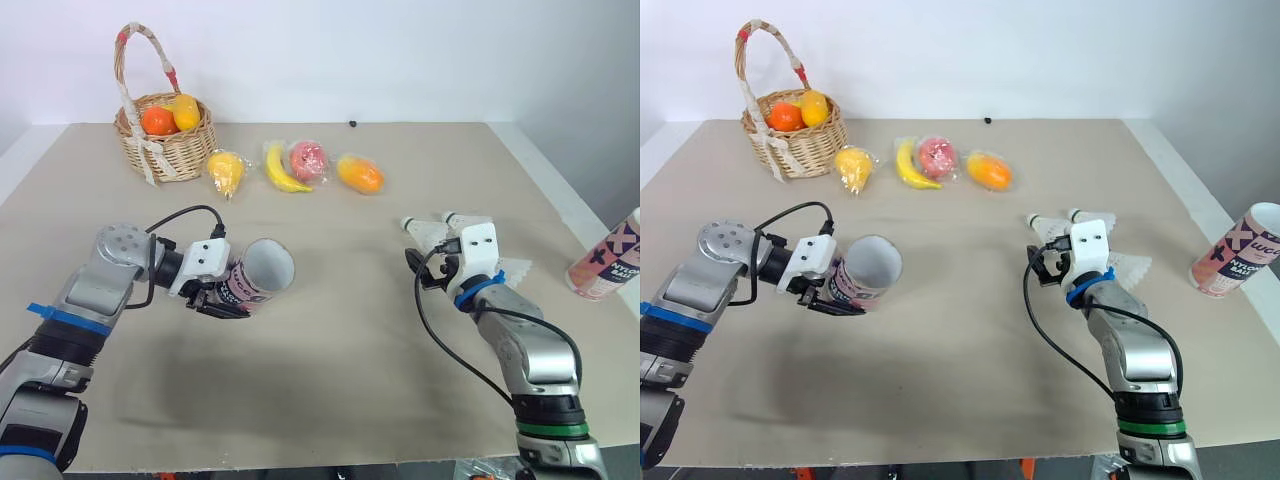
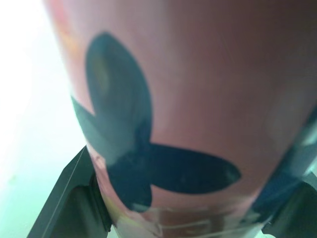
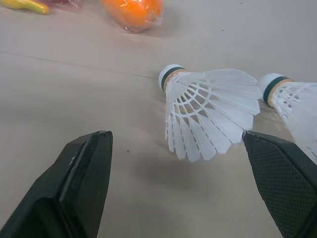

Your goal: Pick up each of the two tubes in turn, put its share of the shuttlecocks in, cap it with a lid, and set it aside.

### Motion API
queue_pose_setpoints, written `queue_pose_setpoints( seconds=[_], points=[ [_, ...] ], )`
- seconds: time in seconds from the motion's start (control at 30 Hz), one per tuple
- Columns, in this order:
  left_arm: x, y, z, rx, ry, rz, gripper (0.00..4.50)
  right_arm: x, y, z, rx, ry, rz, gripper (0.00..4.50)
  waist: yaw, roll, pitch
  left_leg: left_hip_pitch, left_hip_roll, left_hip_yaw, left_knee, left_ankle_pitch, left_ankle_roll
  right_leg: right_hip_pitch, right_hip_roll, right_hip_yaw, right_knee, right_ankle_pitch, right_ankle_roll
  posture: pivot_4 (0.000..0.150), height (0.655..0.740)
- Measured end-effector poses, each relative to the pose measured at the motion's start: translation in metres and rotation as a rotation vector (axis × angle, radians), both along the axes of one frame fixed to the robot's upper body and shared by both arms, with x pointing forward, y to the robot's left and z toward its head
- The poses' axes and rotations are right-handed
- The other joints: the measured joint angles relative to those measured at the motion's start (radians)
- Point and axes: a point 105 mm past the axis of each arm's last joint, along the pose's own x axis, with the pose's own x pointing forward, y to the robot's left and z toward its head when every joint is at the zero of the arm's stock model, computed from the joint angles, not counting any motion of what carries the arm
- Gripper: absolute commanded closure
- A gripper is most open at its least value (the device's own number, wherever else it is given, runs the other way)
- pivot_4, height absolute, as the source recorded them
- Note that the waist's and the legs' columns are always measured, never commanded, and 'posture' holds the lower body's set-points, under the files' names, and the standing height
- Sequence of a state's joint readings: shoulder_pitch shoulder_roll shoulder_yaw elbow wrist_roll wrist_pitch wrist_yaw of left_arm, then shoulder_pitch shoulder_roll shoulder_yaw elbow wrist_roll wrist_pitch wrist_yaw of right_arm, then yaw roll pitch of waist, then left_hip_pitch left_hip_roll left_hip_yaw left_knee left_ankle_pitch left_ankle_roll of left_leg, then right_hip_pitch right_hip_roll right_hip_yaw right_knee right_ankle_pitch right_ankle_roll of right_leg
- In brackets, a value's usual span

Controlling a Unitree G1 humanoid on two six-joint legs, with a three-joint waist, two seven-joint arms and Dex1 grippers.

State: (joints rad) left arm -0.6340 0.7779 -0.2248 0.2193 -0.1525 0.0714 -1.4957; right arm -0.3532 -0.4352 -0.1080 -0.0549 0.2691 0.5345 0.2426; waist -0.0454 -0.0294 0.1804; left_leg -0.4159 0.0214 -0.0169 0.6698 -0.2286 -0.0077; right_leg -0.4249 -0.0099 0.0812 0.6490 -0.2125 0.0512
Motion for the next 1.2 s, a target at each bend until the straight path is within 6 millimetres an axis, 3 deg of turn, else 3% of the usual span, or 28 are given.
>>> queue_pose_setpoints(
  seconds=[0.23, 0.27, 0.3, 0.5, 0.57, 0.67, 0.77, 0.9, 0.97, 1.03, 1.2],
  points=[
    [0.000, -0.008, -0.002, -0.046, 0.033, 0.007, 1.50, 0.021, 0.011, -0.008, 0.012, 0.005, 0.033, 0.00, 0.001, 0.001, 0.000, 0.000, 0.001, -0.001, 0.000, 0.000, 0.000, 0.000, 0.002, 0.000, 0.000, 0.000, -0.001, 0.150, 0.7298],
    [0.000, -0.012, -0.002, -0.056, 0.040, -0.004, 1.51, 0.026, 0.012, -0.010, 0.018, 0.008, 0.032, 0.54, 0.001, 0.001, 0.000, 0.000, 0.001, 0.000, 0.000, 0.000, 0.000, 0.000, 0.002, 0.001, 0.000, 0.000, 0.000, 0.150, 0.7298],
    [-0.001, -0.015, -0.003, -0.059, 0.041, -0.012, 1.51, 0.029, 0.012, -0.010, 0.019, 0.008, 0.029, 0.81, 0.000, 0.001, 0.000, 0.000, 0.001, 0.000, 0.000, 0.000, 0.000, 0.000, 0.002, 0.002, 0.000, 0.000, 0.000, 0.150, 0.7298],
    [-0.001, -0.015, -0.003, -0.042, 0.028, -0.018, 1.51, 0.037, 0.014, -0.011, 0.016, -0.006, 0.047, 3.81, 0.000, 0.002, 0.000, 0.000, 0.001, 0.000, -0.001, 0.000, 0.000, 0.000, 0.003, 0.001, 0.000, 0.000, -0.001, 0.150, 0.7298],
    [0.000, -0.016, -0.003, -0.031, 0.022, -0.022, 1.51, 0.037, 0.016, -0.011, 0.016, -0.006, 0.058, 4.40, 0.000, 0.002, 0.000, 0.000, 0.001, 0.000, 0.000, 0.000, 0.000, 0.000, 0.002, 0.001, 0.001, 0.000, -0.001, 0.150, 0.7298],
    [0.001, -0.016, -0.003, -0.014, 0.012, -0.031, 1.51, 0.036, 0.018, -0.008, 0.009, -0.017, 0.074, 4.40, 0.000, 0.002, -0.001, 0.001, 0.001, 0.000, 0.000, 0.000, 0.000, 0.000, 0.003, 0.002, 0.001, 0.001, -0.001, 0.150, 0.7298],
    [0.003, -0.017, -0.003, 0.003, 0.021, -0.036, 1.51, 0.026, 0.041, 0.017, -0.053, -0.105, 0.218, 4.40, -0.001, 0.005, -0.001, 0.002, 0.001, 0.000, 0.000, 0.000, 0.001, 0.000, 0.003, 0.002, 0.002, 0.001, -0.001, 0.150, 0.7298],
    [0.007, -0.017, -0.003, 0.009, 0.039, -0.033, 1.51, -0.008, 0.081, 0.073, -0.110, -0.265, 0.525, 4.40, 0.001, 0.007, -0.001, 0.004, 0.002, -0.001, 0.000, 0.001, 0.002, 0.002, 0.004, 0.002, 0.003, 0.001, -0.001, 0.150, 0.7298],
    [0.010, -0.019, -0.003, 0.002, 0.055, -0.028, 1.51, -0.042, 0.101, 0.092, -0.157, -0.284, 0.760, 4.40, 0.004, 0.007, -0.001, 0.005, 0.002, -0.001, 0.000, 0.001, 0.002, 0.003, 0.004, 0.001, 0.004, 0.000, -0.001, 0.150, 0.7298],
    [0.013, -0.020, -0.004, 0.001, 0.071, -0.016, 1.51, -0.070, 0.115, 0.104, -0.212, -0.298, 0.936, 4.40, 0.004, 0.006, -0.001, 0.008, 0.002, -0.001, 0.000, 0.001, 0.002, 0.006, 0.004, 0.001, 0.003, -0.001, -0.003, 0.150, 0.7298],
    [0.016, -0.021, -0.004, -0.007, 0.093, -0.001, 1.51, -0.086, 0.120, 0.118, -0.270, -0.285, 1.091, 4.40, 0.004, 0.006, -0.001, 0.008, 0.002, 0.001, 0.001, 0.002, 0.003, 0.006, 0.003, 0.002, 0.003, -0.002, -0.005, 0.150, 0.7298]
  ],
)
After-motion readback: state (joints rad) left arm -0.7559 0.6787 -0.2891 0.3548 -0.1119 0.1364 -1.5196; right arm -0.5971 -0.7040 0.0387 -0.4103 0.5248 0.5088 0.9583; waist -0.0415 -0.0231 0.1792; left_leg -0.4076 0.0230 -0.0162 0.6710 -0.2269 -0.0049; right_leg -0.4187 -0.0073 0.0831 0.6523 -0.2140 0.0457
